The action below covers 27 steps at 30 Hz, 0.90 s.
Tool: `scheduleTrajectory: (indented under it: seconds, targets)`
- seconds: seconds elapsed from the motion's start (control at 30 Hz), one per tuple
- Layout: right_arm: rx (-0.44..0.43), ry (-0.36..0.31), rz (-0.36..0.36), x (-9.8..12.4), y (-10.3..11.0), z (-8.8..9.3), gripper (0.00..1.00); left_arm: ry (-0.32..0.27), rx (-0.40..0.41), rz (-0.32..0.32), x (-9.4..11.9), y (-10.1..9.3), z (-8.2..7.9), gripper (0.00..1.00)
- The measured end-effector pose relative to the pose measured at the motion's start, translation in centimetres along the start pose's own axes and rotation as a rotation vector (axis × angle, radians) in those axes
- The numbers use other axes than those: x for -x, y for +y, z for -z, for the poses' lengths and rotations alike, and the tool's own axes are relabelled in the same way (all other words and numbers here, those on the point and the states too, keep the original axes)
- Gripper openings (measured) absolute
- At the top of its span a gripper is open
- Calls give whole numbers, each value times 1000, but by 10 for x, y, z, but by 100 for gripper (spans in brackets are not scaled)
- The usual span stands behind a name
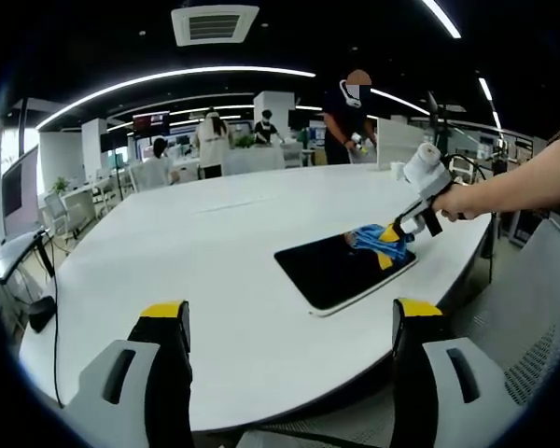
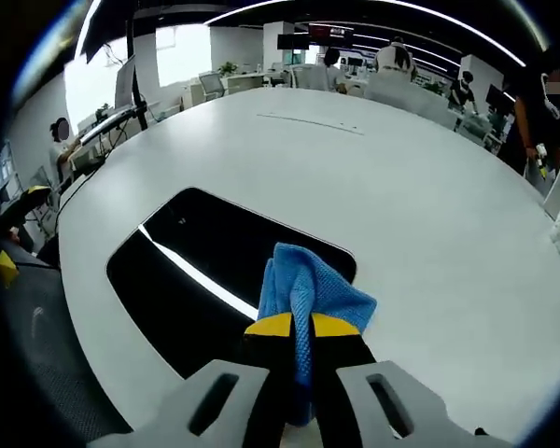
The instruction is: Wipe the mirror surface with the cleaning cloth until all visible marks leave the cleaned area.
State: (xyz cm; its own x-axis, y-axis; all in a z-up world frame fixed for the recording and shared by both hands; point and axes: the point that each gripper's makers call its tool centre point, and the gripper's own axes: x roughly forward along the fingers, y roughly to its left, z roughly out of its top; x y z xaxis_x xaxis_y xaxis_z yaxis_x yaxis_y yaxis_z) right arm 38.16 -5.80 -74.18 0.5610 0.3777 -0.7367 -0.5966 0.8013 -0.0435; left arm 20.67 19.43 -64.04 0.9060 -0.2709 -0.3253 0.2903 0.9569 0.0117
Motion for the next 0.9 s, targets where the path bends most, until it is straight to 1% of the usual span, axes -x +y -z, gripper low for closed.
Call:
scheduleTrajectory:
  seconds: [0.2,0.43,0.53,0.73,0.83,0.9]
  targets:
    - [-1,1,6,3,-3,3,0,-1,0,0,0,0,0,87]
    - [-2,5,16,4,0,3,0,1,-1,1,0,0,1,87]
    - [-22,2,23,5,1,3,0,2,-1,1,0,0,1,87]
    - [-15,0,35,2,-3,3,0,6,-1,2,0,0,1,87]
    - [-22,-2,39,6,3,4,0,6,-2,0,0,0,1,87]
    - [-22,-2,40,6,3,4,0,8,-2,0,0,0,2,87]
